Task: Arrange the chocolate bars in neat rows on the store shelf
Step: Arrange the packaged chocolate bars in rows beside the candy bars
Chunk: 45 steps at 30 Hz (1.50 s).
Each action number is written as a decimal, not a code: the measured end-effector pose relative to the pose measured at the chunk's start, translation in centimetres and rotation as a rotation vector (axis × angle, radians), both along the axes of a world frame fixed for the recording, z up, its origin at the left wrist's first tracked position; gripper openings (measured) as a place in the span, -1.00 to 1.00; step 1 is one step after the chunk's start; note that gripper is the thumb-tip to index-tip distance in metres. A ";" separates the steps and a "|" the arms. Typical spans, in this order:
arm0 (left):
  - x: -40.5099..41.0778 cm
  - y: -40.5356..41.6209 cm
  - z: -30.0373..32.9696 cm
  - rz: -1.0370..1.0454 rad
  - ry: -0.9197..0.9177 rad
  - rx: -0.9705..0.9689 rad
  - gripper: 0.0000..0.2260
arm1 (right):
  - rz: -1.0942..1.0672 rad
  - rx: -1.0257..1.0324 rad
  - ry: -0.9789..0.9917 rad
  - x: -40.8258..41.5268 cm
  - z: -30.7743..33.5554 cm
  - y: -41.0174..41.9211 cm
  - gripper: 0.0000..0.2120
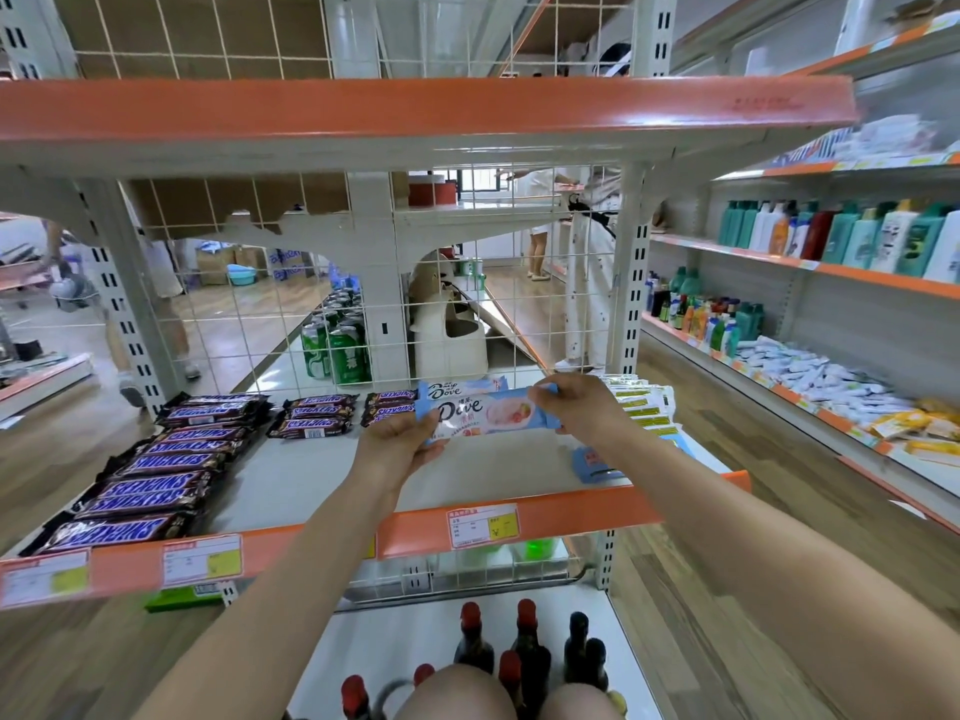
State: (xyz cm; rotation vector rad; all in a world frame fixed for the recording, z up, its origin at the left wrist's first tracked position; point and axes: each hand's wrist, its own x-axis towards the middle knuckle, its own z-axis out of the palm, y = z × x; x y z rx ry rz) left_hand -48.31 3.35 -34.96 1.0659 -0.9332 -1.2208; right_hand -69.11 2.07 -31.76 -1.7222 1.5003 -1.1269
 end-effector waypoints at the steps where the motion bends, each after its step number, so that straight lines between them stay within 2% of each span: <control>1: 0.0 -0.1 0.0 0.000 -0.018 0.001 -0.92 | -0.004 0.026 -0.022 0.0 -0.3 -0.2 -0.79; 7: -0.2 -0.7 -0.5 0.026 -0.028 0.028 -0.87 | -0.027 0.200 -0.090 0.2 -1.4 -0.9 -0.75; 13: 0.0 -2.4 -0.9 0.057 -0.084 0.064 -0.83 | -0.016 0.181 -0.061 0.7 -1.9 -2.3 -0.75; 21: 1.1 -6.9 -1.6 0.037 -0.584 0.017 -0.66 | -0.095 0.080 -0.006 1.6 -3.3 -6.3 -0.76; 25: 1.1 -9.0 -1.1 0.120 -0.830 0.016 -0.86 | -0.143 0.089 0.069 2.6 -3.5 -8.7 -0.74; 30: 1.3 -10.6 -0.4 0.094 -1.110 0.055 -0.87 | -0.163 0.151 0.157 3.4 -4.3 -11.8 -0.72; 39: 2.0 -14.9 -0.8 0.116 -1.236 0.055 -0.87 | -0.191 0.176 0.310 4.7 -5.3 -15.9 -0.77; 42: 2.1 -16.0 -1.6 0.103 -1.254 0.062 -0.86 | -0.184 0.189 0.370 4.8 -5.6 -16.9 -0.68; 45: 2.1 -16.7 -2.1 0.098 -1.287 0.051 -0.84 | -0.196 0.167 0.373 4.9 -5.9 -17.5 -0.68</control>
